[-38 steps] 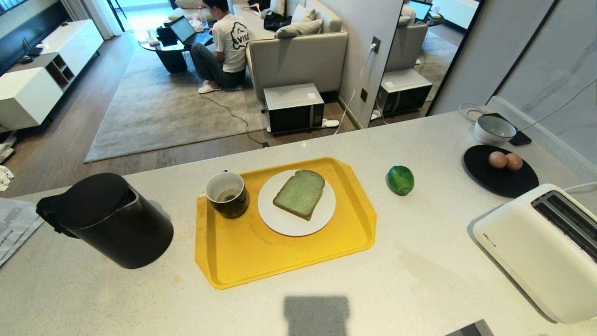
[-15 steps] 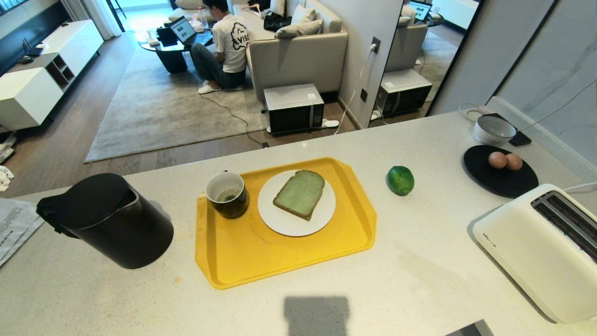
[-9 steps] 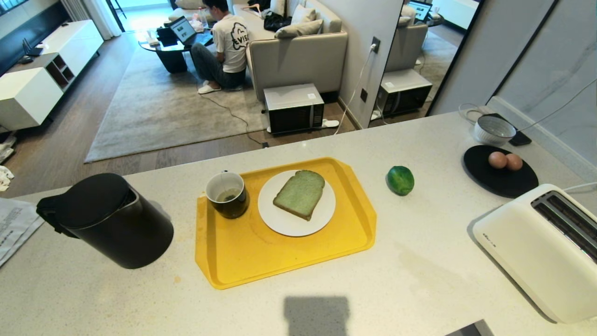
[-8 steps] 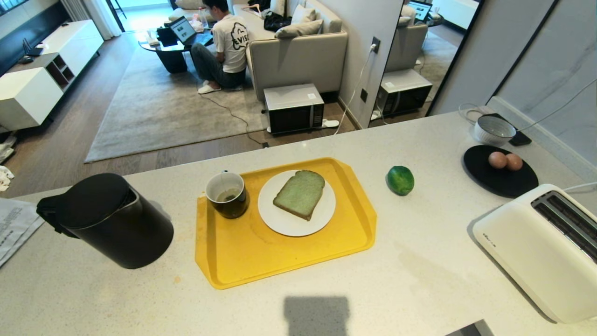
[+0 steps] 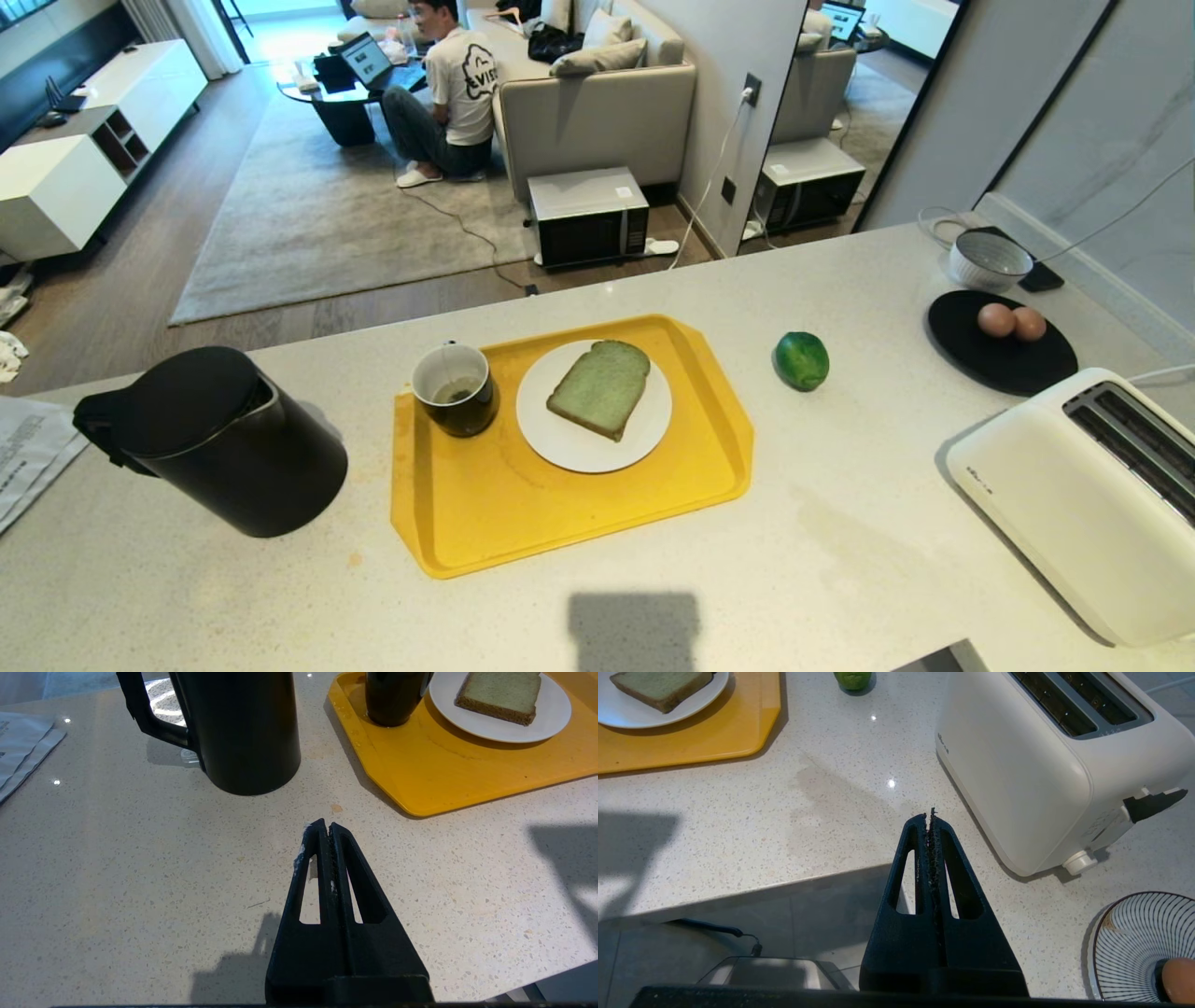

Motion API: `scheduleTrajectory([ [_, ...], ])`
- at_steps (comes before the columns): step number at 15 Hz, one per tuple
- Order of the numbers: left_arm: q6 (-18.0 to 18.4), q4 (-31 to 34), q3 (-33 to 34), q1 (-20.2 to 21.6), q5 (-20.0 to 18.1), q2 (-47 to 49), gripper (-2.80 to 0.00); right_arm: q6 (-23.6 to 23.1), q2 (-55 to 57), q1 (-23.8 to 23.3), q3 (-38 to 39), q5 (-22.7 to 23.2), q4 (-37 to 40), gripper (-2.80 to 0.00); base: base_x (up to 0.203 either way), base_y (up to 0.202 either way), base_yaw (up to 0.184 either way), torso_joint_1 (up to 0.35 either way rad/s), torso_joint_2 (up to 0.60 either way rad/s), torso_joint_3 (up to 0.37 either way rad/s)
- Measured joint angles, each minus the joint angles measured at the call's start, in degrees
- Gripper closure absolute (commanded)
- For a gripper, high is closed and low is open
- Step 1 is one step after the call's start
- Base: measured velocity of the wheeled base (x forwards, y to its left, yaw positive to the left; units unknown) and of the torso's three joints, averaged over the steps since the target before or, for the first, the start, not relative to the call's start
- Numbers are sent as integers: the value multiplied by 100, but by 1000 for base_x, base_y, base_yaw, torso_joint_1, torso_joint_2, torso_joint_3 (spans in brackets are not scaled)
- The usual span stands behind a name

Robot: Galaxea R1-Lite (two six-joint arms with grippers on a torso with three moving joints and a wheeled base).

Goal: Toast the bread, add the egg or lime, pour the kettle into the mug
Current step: Pick up the egg

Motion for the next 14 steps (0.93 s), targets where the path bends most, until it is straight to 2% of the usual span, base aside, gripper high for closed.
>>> scheduleTrajectory([
  [14,0,-5,-2,0,-2,0,0,17,2,-2,0,0,-8,0,0,0,0,62,-108,-51],
])
